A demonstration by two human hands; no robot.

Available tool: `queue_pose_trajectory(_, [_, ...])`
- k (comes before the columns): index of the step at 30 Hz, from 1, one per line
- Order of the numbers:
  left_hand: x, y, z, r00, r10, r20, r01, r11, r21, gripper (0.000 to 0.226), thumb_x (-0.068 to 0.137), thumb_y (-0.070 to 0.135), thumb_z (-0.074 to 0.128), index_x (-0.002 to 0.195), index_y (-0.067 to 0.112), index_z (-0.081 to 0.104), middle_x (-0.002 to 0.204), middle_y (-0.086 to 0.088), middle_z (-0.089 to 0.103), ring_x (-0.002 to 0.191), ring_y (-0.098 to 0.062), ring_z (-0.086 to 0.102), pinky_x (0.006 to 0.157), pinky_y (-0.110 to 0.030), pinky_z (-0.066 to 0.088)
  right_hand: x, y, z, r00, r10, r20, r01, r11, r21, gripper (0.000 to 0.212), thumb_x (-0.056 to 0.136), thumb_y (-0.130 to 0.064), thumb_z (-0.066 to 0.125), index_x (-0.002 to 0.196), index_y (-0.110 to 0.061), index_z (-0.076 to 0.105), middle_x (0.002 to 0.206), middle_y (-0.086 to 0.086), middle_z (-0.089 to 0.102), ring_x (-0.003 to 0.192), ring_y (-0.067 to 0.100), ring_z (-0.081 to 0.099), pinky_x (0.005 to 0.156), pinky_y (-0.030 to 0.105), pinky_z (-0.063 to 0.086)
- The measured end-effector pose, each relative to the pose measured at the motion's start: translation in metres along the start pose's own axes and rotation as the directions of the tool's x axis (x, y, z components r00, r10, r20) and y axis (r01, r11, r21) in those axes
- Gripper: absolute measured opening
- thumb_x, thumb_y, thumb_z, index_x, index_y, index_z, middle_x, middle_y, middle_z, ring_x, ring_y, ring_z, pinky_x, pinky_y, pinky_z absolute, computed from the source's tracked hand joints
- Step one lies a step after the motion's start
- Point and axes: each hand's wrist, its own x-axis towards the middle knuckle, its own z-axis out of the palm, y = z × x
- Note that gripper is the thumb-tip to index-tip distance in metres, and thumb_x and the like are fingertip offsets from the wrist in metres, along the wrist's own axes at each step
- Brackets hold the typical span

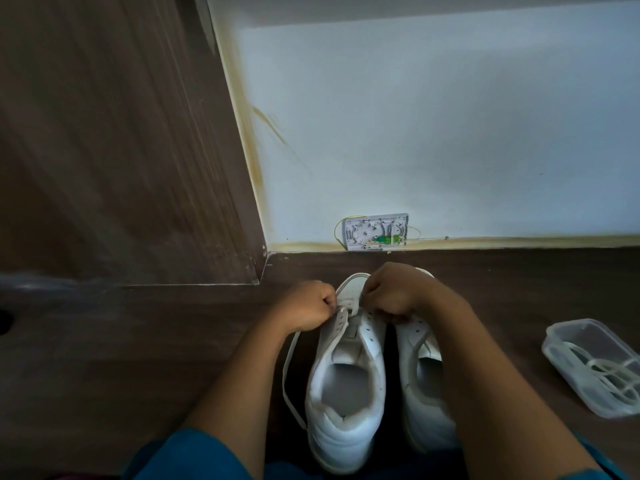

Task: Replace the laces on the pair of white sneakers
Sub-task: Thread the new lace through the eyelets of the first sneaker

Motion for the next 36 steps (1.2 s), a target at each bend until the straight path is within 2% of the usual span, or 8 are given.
queue_pose_trajectory(6, [0.003, -0.002, 0.003, 0.996, 0.092, -0.015, -0.092, 0.938, -0.333, 0.024, 0.081, 0.004, 0.067, 0.070, 0.024, 0.061, 0.063, 0.001, 0.054, 0.062, -0.014, 0.048, 0.064, -0.027, 0.038, 0.006, 0.000, 0.007, 0.994, -0.060, -0.090, 0.053, 0.995, -0.087, 0.024, 0.078, -0.006, 0.060, 0.092, -0.019, 0.075, 0.088, 0.002, 0.070, 0.081, 0.018, 0.064, 0.073, 0.022, 0.050])
queue_pose_trajectory(11, [0.011, -0.005, 0.010, 0.995, 0.090, -0.048, -0.101, 0.938, -0.333, 0.027, 0.078, 0.002, 0.068, 0.063, 0.024, 0.061, 0.059, 0.006, 0.058, 0.058, -0.008, 0.050, 0.064, -0.029, 0.040, 0.001, 0.003, -0.001, 0.988, -0.106, -0.112, 0.139, 0.929, 0.343, 0.019, 0.081, -0.006, 0.066, 0.068, -0.019, 0.066, 0.062, -0.010, 0.059, 0.057, 0.002, 0.050, 0.049, 0.007, 0.038])
queue_pose_trajectory(13, [0.011, -0.004, 0.010, 0.996, 0.071, -0.060, -0.087, 0.941, -0.328, 0.028, 0.080, 0.002, 0.066, 0.064, 0.024, 0.060, 0.060, 0.004, 0.058, 0.057, -0.008, 0.050, 0.064, -0.029, 0.041, -0.002, 0.004, -0.006, 0.991, -0.063, -0.122, 0.125, 0.778, 0.616, 0.021, 0.084, 0.000, 0.059, 0.066, -0.011, 0.063, 0.062, -0.007, 0.062, 0.062, 0.010, 0.053, 0.046, 0.015, 0.039])
queue_pose_trajectory(15, [0.010, -0.003, 0.008, 0.996, 0.048, -0.080, -0.071, 0.946, -0.317, 0.029, 0.081, 0.002, 0.064, 0.064, 0.024, 0.060, 0.059, 0.005, 0.057, 0.055, -0.008, 0.050, 0.064, -0.028, 0.043, -0.002, 0.001, -0.008, 0.995, 0.080, -0.052, 0.012, 0.443, 0.896, 0.029, 0.087, 0.001, 0.045, 0.061, -0.005, 0.054, 0.070, 0.007, 0.064, 0.068, 0.023, 0.057, 0.040, 0.019, 0.035])
queue_pose_trajectory(18, [0.005, 0.002, 0.004, 0.997, 0.038, -0.065, -0.056, 0.950, -0.308, 0.021, 0.081, 0.006, 0.065, 0.067, 0.022, 0.062, 0.062, 0.005, 0.059, 0.058, -0.009, 0.053, 0.066, -0.032, 0.046, -0.002, -0.008, -0.005, 0.972, 0.213, 0.095, -0.123, 0.122, 0.985, 0.028, 0.091, -0.004, 0.034, 0.064, -0.008, 0.041, 0.065, 0.013, 0.056, 0.062, 0.026, 0.057, 0.043, 0.022, 0.044])
queue_pose_trajectory(24, [-0.003, 0.016, -0.001, 0.996, -0.069, -0.048, 0.066, 0.996, -0.062, 0.020, 0.071, 0.021, 0.069, 0.083, 0.006, 0.067, 0.073, -0.003, 0.061, 0.068, -0.016, 0.054, 0.060, -0.027, 0.038, 0.001, -0.014, -0.003, 0.955, 0.286, 0.082, -0.243, 0.588, 0.771, 0.027, 0.088, -0.006, 0.035, 0.063, -0.013, 0.041, 0.057, 0.005, 0.045, 0.040, 0.014, 0.043, 0.039, 0.009, 0.028])
queue_pose_trajectory(29, [-0.003, 0.014, -0.002, 0.995, -0.087, -0.045, 0.082, 0.992, -0.097, 0.023, 0.081, 0.024, 0.064, 0.102, 0.015, 0.065, 0.091, -0.004, 0.063, 0.084, -0.019, 0.060, 0.065, -0.027, 0.045, 0.000, -0.014, -0.005, 0.971, 0.226, 0.079, -0.227, 0.770, 0.597, 0.028, 0.084, 0.000, 0.039, 0.058, -0.004, 0.045, 0.059, 0.015, 0.051, 0.039, 0.021, 0.047, 0.032, 0.012, 0.028])
queue_pose_trajectory(36, [0.004, -0.001, 0.007, 0.996, 0.022, -0.085, -0.011, 0.992, 0.129, 0.011, 0.086, 0.004, 0.058, 0.093, 0.012, 0.062, 0.095, -0.005, 0.056, 0.090, -0.021, 0.057, 0.073, -0.025, 0.041, -0.003, -0.005, -0.005, 0.907, 0.281, -0.312, -0.314, 0.948, -0.060, 0.005, 0.077, -0.018, 0.053, 0.078, -0.016, 0.058, 0.083, 0.001, 0.059, 0.087, 0.024, 0.059, 0.067, 0.028, 0.041])
